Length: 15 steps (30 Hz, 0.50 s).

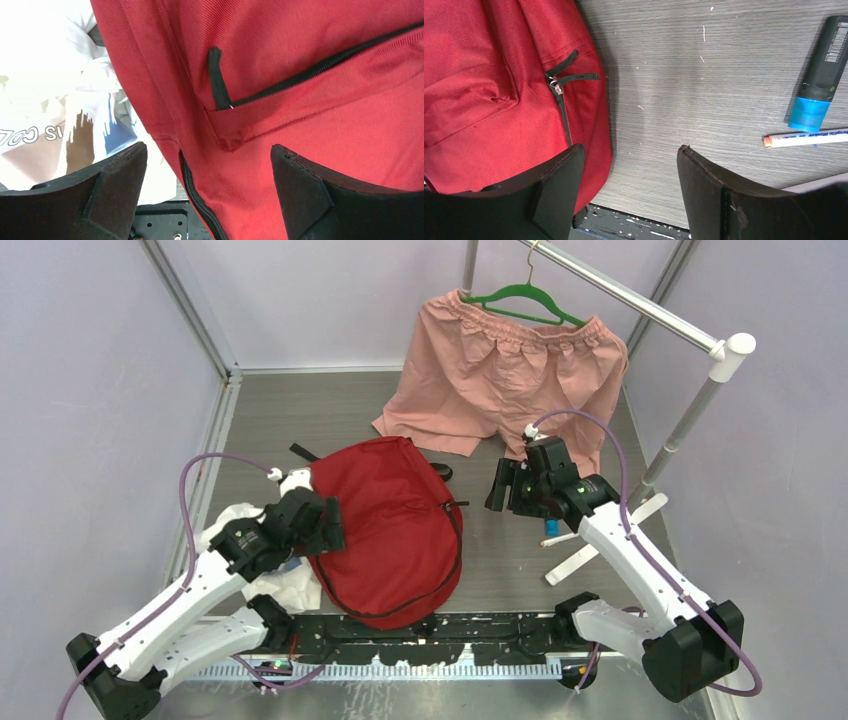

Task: Pack the student bag
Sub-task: Adjust the student bag at the center of the board.

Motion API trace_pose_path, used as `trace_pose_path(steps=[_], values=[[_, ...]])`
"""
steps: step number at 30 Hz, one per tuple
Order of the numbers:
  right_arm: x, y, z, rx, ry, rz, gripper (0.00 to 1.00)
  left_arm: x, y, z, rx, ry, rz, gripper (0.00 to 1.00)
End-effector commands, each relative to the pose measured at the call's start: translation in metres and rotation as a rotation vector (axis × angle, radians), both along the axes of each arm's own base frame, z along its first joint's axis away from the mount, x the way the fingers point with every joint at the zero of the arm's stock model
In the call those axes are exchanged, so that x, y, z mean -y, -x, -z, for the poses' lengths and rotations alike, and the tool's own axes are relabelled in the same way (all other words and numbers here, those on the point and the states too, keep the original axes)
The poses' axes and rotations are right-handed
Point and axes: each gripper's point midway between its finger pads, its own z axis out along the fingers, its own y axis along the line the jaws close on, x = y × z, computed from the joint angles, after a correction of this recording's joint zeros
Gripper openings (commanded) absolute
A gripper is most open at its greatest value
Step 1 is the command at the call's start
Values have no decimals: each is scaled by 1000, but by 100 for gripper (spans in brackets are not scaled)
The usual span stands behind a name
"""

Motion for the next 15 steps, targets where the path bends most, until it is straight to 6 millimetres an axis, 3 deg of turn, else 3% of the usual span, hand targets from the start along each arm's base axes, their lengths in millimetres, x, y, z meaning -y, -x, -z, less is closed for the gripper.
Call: trace_pose_path(steps=[1,4,7,11,15], values=[[-1,-3,-13,54,-18,3,73,11,-18,-15,44,50,17,92],[4,-1,-14,59,4,5,73,19,-16,1,-20,38,51,89],[5,1,-12,54,10,5,73,46,-9,6,-62,134,153,82],[2,-1,-9,47,-4,6,73,68,-2,3,-63,243,245,69],[-1,-4,-8,46,-14,1,73,88,12,0,-109,337,333,63]])
